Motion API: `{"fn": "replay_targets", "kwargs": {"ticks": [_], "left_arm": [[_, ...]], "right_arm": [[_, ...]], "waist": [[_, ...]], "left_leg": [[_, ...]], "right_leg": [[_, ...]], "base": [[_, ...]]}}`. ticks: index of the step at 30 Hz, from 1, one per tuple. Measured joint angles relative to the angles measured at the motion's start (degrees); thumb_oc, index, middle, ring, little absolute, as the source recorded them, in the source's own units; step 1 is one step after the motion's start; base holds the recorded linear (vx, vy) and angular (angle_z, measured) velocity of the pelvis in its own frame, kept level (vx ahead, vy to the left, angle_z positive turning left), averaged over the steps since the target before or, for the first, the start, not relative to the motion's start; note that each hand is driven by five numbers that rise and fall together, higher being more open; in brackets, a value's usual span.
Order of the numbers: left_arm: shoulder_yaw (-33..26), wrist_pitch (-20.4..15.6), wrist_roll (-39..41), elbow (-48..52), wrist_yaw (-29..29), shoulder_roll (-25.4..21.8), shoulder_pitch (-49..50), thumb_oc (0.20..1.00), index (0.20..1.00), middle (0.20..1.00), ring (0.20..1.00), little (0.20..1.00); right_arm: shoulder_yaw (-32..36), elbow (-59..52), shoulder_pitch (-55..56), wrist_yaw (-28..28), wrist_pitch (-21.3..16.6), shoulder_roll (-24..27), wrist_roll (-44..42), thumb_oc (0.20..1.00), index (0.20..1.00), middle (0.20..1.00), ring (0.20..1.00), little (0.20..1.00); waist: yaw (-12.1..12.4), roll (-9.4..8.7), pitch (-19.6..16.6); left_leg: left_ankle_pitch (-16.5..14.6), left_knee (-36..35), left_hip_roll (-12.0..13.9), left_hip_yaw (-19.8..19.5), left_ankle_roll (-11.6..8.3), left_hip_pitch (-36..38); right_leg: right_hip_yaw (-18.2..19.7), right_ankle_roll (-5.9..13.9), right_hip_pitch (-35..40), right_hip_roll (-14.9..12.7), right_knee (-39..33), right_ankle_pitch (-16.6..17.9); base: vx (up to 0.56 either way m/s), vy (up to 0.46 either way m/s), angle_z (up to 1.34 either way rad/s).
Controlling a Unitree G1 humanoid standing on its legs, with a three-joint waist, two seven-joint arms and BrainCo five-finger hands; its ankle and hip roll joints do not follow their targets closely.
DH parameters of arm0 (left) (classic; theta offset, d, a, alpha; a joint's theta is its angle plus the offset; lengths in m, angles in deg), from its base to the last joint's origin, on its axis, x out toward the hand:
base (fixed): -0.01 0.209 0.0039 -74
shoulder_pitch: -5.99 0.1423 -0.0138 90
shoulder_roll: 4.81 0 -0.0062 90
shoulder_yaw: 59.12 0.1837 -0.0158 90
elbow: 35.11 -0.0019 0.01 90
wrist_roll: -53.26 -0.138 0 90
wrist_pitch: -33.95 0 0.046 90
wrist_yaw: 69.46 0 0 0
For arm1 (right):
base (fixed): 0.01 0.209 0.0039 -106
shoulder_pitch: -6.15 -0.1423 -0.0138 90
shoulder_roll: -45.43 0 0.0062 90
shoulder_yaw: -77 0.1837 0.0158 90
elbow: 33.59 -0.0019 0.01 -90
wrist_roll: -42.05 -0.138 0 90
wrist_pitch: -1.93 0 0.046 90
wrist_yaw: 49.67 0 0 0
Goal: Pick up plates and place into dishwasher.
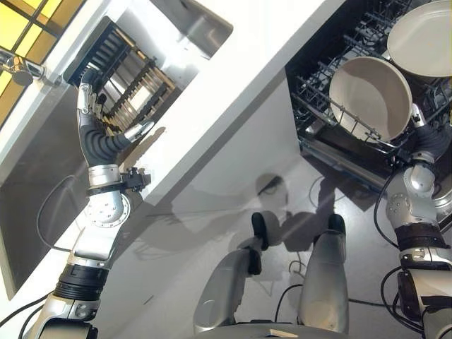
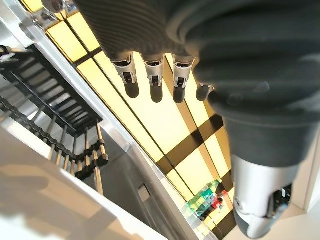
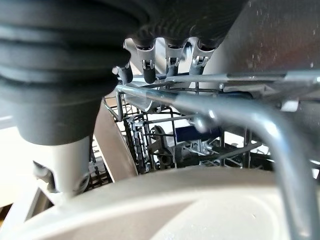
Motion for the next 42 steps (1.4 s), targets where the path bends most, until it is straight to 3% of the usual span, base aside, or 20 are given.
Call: {"fn": "replay_targets", "kwargs": {"ticks": [9,17,23,33,38,42], "left_arm": [[0.1,0.54,1.14,-0.58,-2.43,-0.1,0.69,1.0,1.0,1.0,1.0,1.0],[0.05,0.57,3.41,-0.55,-5.03,-1.16,1.0,1.0,1.0,1.0,1.0,1.0],[0.08,0.55,3.43,-0.52,-6.32,-1.37,0.45,1.0,1.0,1.0,1.0,1.0],[0.12,0.56,4.96,-0.51,-7.53,-3.38,-0.03,1.0,1.0,1.0,1.0,1.0],[0.13,0.54,5.64,-0.48,-7.74,-3.44,-1.44,1.0,1.0,1.0,1.0,1.0],[0.2,0.48,5.62,-0.38,-7.76,-3.38,-1.82,1.0,1.0,1.0,1.0,1.0]], "right_arm": [[-1.75,5.42,-5.81,2.08,0.91,-0.21,-2.58,1.0,1.0,1.0,1.0,1.0],[-6.29,6.18,-9.56,11.28,-0.14,-0.02,-6.14,1.0,1.0,1.0,1.0,1.0],[-10.65,3.93,-14.36,19.04,-1.03,-0.17,-6.13,1.0,1.0,1.0,1.0,1.0],[-9.95,4.77,-15.28,17.65,-1.29,0.02,-6.96,1.0,1.0,1.0,1.0,1.0],[-8.21,4.74,-15.08,11.99,-1.29,0.7,-1.51,1.0,1.0,1.0,1.0,1.0],[-7.59,1.88,-12.17,6.83,1.53,1.06,4.47,1.0,1.0,1.0,1.0,1.0]], "waist": [[3.45,-0.01,0.0],[6.08,-0.1,0.07],[6.33,-0.18,0.13],[5.96,-1.04,0.76],[5.57,-1.59,1.17],[4.16,-2.89,2.05]], "left_leg": [[0.29,0.5,-0.45,-2.48,0.35,1.27],[0.04,0.24,-1.5,-4.17,0.29,2.78],[0.02,0.48,-2.22,-4.62,0.39,3.25],[-0.36,0.73,-3.38,-4.24,1.74,4.05],[-0.77,1.01,-3.71,-3.27,2.35,4.14],[-1.92,1.85,-3.61,-1.06,3.51,4.98]], "right_leg": [[-3.31,0.26,4.0,-1.0,-1.32,-0.16],[-5.1,0.6,7.1,-2.27,-2.13,-0.31],[-6.47,0.95,8.99,-3.37,-2.45,-0.54],[-6.4,1.5,10.58,-4.43,-3.67,-0.23],[-5.89,1.93,10.64,-4.95,-4.12,0.04],[-4.19,2.86,11.32,-4.9,-5.96,1.06]], "base": [[0.03,-0.04,0.15],[0.04,-0.033,0.15],[0.01,-0.019,0.14],[-0.03,0.01,0.02],[-0.06,0.048,-0.05],[-0.04,0.052,-0.23]]}}
